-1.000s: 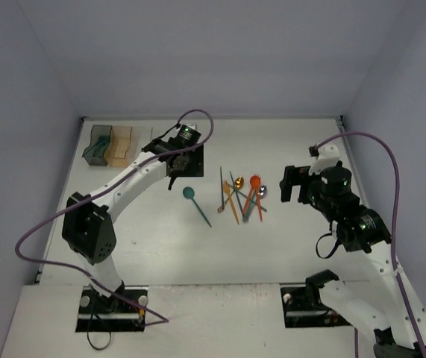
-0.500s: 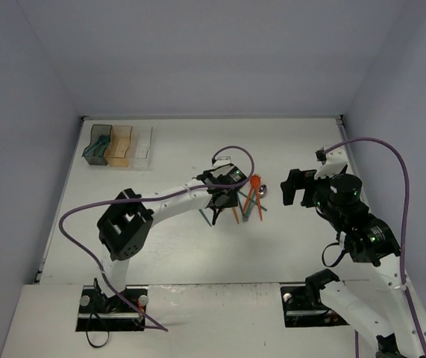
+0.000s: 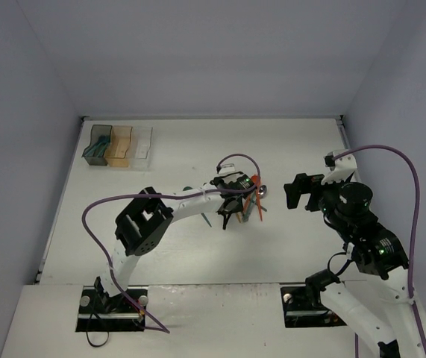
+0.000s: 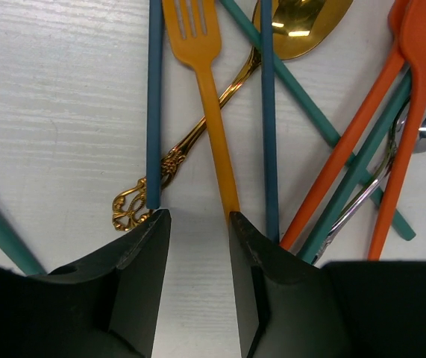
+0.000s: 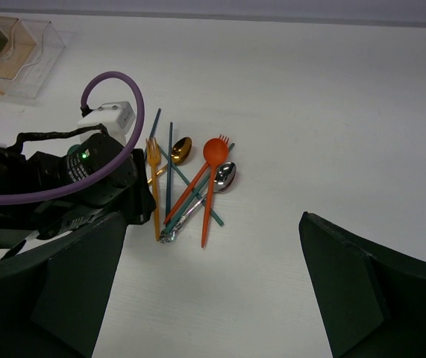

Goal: Sort the eating utensils into containers

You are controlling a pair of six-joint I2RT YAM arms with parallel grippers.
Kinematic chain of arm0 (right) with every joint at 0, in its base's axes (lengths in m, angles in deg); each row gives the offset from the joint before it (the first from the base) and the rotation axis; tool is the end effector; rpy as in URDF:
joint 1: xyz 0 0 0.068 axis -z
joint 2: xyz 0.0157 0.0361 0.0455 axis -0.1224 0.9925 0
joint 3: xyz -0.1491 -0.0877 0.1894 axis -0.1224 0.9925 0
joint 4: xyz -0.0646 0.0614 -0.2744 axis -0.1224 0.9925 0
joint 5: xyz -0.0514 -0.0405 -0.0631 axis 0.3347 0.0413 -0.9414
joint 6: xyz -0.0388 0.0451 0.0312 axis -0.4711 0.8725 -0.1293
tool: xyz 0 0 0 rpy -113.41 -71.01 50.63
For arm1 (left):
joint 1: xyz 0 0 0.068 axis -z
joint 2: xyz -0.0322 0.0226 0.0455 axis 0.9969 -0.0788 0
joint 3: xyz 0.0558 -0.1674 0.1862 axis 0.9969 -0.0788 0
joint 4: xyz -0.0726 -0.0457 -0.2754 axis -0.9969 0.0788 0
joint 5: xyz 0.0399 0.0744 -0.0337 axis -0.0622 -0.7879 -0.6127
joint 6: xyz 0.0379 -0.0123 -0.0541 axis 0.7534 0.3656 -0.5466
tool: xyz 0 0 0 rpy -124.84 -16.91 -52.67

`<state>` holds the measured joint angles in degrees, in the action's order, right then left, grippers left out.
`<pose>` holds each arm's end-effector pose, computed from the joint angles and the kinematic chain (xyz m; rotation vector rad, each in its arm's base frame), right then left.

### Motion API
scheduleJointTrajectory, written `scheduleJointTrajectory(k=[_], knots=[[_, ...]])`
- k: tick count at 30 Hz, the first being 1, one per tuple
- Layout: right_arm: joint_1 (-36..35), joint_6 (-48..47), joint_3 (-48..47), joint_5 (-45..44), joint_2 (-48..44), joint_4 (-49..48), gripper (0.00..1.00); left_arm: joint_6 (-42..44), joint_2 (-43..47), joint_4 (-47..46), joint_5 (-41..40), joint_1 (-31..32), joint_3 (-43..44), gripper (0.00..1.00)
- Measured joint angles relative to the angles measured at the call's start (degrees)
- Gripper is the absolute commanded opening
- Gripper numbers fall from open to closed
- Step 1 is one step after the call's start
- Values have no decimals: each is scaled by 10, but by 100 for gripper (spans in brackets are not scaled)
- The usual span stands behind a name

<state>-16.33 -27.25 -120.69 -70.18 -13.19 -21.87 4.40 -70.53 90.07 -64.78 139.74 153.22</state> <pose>0.1721 0.0716 0.4010 -0.1778 1.6545 0.3850 0.2890 -0.3726 0.1352 -0.3085 2.5539 -0.3776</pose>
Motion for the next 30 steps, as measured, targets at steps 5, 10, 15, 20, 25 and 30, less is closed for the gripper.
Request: scheduleJointTrajectory(k=[5,10,15,20,25,30], knots=[[0,0,0,0,-4,2,100,-9,-15,-10,-4,0,17,33],[0,2,0,0,-6,3,100,-22,-17,-15,-6,0,19,34],[0,2,0,0,-6,3,100,-26,-17,-18,-11,0,18,34],[0,2,0,0,-6,3,100,-38,-6,-35,-19,-2,-9,34],[0,2,0,0,-6,3,100,-47,22,-39,-35,-2,-37,34],[0,2,0,0,-6,3,100,-55,31,-62,-41,-3,-34,35]])
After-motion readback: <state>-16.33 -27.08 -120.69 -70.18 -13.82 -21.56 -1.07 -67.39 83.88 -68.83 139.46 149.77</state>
